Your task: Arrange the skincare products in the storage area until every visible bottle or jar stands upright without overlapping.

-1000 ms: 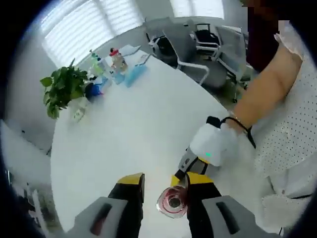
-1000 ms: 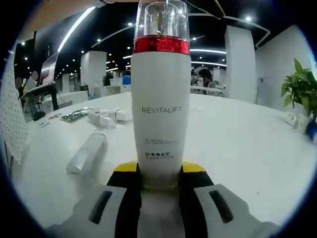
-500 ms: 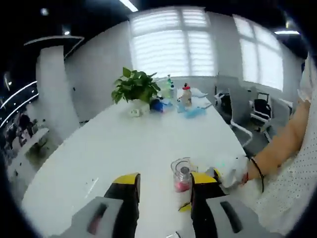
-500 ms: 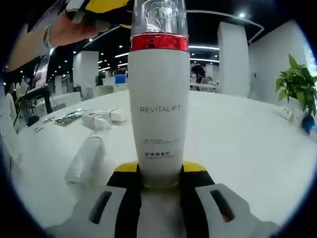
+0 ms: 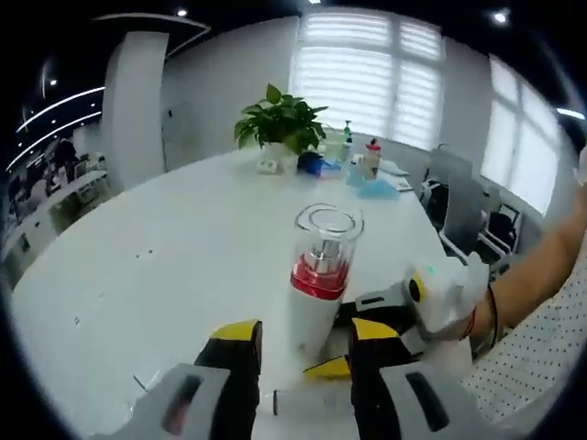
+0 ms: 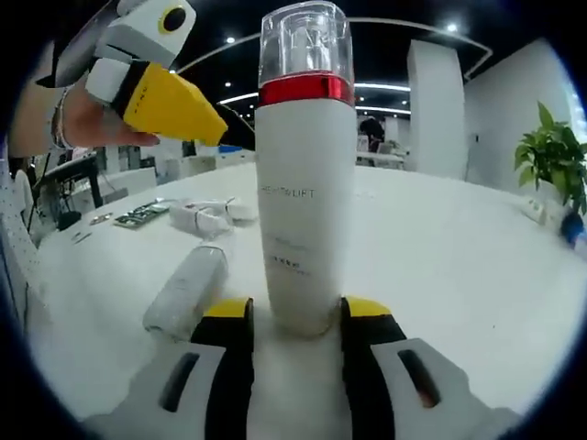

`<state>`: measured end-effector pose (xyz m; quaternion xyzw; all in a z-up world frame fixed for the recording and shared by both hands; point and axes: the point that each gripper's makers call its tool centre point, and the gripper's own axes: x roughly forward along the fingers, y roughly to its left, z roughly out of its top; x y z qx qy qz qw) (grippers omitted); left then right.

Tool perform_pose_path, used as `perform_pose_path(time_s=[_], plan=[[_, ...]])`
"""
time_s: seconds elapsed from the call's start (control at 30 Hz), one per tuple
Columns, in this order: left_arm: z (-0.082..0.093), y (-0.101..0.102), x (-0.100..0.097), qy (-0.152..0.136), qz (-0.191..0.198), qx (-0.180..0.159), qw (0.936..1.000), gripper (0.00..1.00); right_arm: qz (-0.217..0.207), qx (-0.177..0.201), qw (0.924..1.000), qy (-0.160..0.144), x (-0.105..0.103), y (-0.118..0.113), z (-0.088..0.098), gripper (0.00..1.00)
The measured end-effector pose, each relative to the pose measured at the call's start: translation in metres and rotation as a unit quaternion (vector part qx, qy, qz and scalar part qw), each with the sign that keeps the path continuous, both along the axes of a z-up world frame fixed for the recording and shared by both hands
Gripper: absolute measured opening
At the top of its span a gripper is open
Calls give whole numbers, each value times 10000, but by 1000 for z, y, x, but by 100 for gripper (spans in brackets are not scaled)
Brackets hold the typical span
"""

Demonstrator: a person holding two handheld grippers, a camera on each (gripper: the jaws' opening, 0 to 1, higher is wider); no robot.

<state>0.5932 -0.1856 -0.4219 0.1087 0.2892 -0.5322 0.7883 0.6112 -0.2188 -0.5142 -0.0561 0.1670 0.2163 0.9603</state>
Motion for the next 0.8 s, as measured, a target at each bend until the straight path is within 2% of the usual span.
perform_pose_path(time_s=[0.2,0.47,0.63,0.8], plan=[[-7,-2,1,-49,58,120,9999,37,-82,102,9999,30,3,-3,0,31],[-15,-5,1,-112,134,237,9996,35,-188,141,9996,127,5,-1,1,30],[-20,-8,-1,-120,78,285,9995,34,-150,81,9995,267,5,1,1,30],[-23,-12,-3,-125,37,260,9996,34,-77,-156,9993,328,6,5,-1,30]])
